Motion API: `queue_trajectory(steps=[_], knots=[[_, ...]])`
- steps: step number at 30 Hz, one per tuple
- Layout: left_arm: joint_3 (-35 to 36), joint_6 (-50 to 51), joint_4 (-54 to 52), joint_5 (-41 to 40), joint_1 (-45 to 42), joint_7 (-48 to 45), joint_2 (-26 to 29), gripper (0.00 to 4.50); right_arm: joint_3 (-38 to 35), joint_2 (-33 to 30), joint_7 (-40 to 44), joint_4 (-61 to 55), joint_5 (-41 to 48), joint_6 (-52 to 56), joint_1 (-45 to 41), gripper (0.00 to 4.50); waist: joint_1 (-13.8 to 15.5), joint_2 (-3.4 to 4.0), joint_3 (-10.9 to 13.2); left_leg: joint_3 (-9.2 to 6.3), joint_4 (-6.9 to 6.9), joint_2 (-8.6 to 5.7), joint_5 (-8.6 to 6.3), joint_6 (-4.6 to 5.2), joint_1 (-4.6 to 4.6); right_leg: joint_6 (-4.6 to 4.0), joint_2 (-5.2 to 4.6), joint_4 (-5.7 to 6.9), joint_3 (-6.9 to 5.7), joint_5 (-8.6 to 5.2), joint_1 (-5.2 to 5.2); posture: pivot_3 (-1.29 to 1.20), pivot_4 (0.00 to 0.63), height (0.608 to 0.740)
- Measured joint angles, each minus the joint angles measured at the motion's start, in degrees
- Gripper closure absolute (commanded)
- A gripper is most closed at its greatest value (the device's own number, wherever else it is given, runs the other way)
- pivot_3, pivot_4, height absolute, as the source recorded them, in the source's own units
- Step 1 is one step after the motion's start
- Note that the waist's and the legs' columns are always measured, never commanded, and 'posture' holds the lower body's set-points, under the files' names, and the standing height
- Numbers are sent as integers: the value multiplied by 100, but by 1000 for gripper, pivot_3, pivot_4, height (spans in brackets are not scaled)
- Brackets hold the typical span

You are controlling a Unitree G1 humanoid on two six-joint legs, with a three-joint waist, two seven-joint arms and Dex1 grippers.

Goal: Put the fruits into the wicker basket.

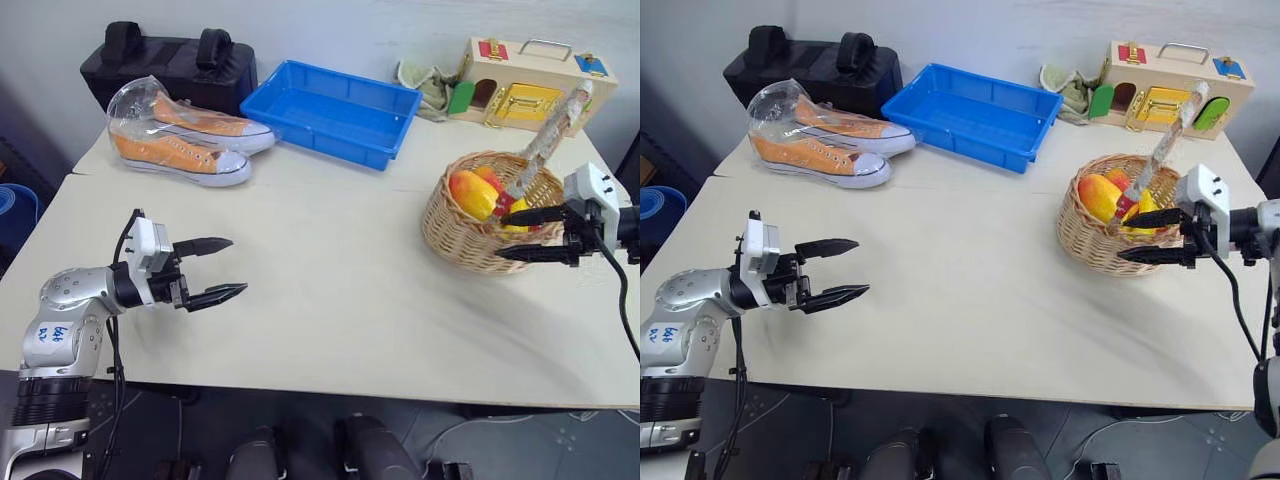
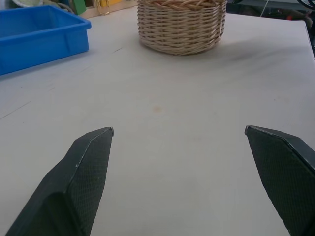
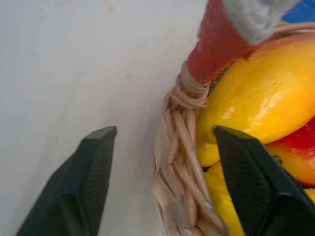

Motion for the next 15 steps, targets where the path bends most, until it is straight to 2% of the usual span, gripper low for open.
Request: queue_trajectory(steps=[1, 5, 8, 12, 15], knots=[[3, 3, -5, -1, 12, -1, 1, 0, -123, -118, 0, -83, 54, 11, 173, 24, 1, 1, 1, 0, -3, 0, -1, -1, 0, 2, 0, -1, 0, -1, 0, 0, 150, 740], [8, 14, 1, -1, 20, 0, 6, 0, -780, -321, -1, -480, 224, 28, 798, 24, 7, 1, 1, 1, 2, 0, -5, 1, -2, 5, 0, -14, 0, -2, 7, 0, 150, 740], [21, 9, 39, 2, 20, -16, 39, 0, -1518, -472, -38, -1138, 451, 130, 1750, 24, 16, 1, 1, 1, 6, 0, -4, 3, -2, 5, 0, -19, 2, -3, 14, 0, 150, 740], [90, -11, 121, 21, 98, -98, 255, 0, -2561, -365, -252, -2778, 974, 555, 3216, 24, -10, 2, 0, 1, 5, 1, -1, 2, 2, 6, 3, -18, 6, -2, 16, 0, 150, 740], [139, -102, 113, 55, 272, -126, 387, 0, -2878, 172, -690, -4193, 1359, 965, 3968, 24, -40, 0, -1, 1, 3, 3, -1, -1, 8, 7, 4, -10, 5, -2, 20, 0, 150, 740]])
